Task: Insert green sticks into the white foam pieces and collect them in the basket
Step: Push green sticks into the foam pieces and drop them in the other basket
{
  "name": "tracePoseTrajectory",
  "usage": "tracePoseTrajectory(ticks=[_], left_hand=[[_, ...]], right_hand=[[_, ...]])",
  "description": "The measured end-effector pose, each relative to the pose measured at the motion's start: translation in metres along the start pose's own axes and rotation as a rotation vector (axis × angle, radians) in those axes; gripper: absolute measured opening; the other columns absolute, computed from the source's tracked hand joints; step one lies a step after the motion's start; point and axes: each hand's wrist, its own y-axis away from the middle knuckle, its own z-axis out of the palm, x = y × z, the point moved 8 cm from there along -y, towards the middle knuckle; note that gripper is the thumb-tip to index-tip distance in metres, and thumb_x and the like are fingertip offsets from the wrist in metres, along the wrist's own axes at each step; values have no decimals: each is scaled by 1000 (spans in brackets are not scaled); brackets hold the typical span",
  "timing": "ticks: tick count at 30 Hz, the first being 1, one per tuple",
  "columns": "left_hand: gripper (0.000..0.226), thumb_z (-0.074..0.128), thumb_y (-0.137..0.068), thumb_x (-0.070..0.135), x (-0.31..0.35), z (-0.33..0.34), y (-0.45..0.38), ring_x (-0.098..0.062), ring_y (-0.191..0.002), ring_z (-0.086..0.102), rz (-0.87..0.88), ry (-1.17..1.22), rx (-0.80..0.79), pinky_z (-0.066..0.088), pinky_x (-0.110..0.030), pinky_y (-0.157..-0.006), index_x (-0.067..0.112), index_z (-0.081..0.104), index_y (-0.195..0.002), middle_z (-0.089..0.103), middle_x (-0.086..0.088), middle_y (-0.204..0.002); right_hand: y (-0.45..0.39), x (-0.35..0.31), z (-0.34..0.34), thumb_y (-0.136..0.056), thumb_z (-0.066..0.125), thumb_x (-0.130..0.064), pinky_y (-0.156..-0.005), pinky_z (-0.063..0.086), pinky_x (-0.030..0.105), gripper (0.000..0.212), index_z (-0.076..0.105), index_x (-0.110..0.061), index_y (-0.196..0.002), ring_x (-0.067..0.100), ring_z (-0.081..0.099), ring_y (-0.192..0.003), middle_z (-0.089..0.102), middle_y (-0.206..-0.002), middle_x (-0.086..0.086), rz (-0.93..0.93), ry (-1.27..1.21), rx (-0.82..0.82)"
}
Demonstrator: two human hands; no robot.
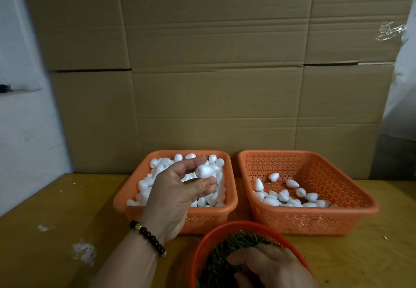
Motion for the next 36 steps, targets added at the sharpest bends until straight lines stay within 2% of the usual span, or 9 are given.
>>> tracePoseTrajectory(ticks=[3, 6, 12, 14, 17, 23, 26, 30, 36], left_hand=[[39, 80, -66, 12, 11, 1, 11, -24, -84, 73, 77, -152, 24, 59, -33, -76, 30, 74, -100, 73, 10, -99], [45, 80, -71, 2, 18, 6, 17, -16, -79, 71, 137, -318, 40, 59, -38, -75, 36, 71, -99, 70, 13, -94], [23, 75, -63, 16, 24, 17, 27, -13, -76, 71, 175, -356, 14, 52, -30, -61, 27, 64, -80, 70, 8, -77], [23, 76, -69, 9, 27, 23, 29, -12, -74, 70, 189, -353, -11, 51, -24, -60, 25, 63, -79, 70, 5, -75], [23, 74, -71, 9, 28, 30, 34, -10, -71, 67, 192, -379, -34, 50, -22, -59, 27, 64, -81, 69, 4, -76], [25, 70, -67, 21, 25, 40, 40, -7, -66, 64, 161, -415, -94, 47, -20, -57, 33, 67, -88, 72, 1, -85], [27, 70, -71, 18, 21, 44, 42, -22, -74, 68, 114, -344, -122, 57, -31, -66, 34, 71, -94, 71, -4, -90], [34, 67, -76, 12, 11, 52, 45, -14, -81, 66, -1, -119, -187, 53, -24, -64, 28, 73, -105, 70, -6, -96], [23, 66, -68, 6, 0, 56, 45, -16, -67, 63, -210, 195, -202, 51, -24, -52, 4, 74, -90, 68, -14, -81]], right_hand=[[0, 7, 0, -45, 63, -51, -57, 49, 7, 35, 57, -52, -79, -13, 56, -59, 56, -67, -35, 47, -30, -11], [1, 11, 0, -49, 64, -47, -54, 52, 11, 30, 60, -50, -78, -9, 59, -60, 56, -69, -34, 62, -78, 14], [3, 19, 1, -51, 74, -33, -61, 53, 15, 38, 58, -45, -83, -3, 62, -68, 60, -74, -30, 147, -154, 1], [4, 22, -1, -59, 69, -32, -70, 53, 21, 42, 52, -51, -92, 0, 62, -75, 62, -82, -28, 170, -226, 23], [2, 20, -8, -62, 61, -34, -68, 52, 22, 39, 49, -55, -92, -1, 60, -72, 61, -89, -26, 165, -275, 53], [0, 27, -29, -67, 69, -19, -63, 47, 8, 27, 69, -40, -83, -7, 61, -70, 63, -80, -17, 134, -327, 230], [0, 28, -32, -70, 66, -17, -64, 44, 5, 27, 73, -37, -85, -5, 60, -73, 62, -77, -14, 131, -334, 264], [-1, 27, -34, -71, 65, -16, -66, 46, 7, 29, 71, -40, -86, -2, 62, -76, 64, -81, -14, 146, -396, 274], [5, 34, -37, -72, 76, -2, -57, 50, 16, 41, 66, -40, -81, 4, 65, -67, 67, -78, -15, 201, -461, 315]])
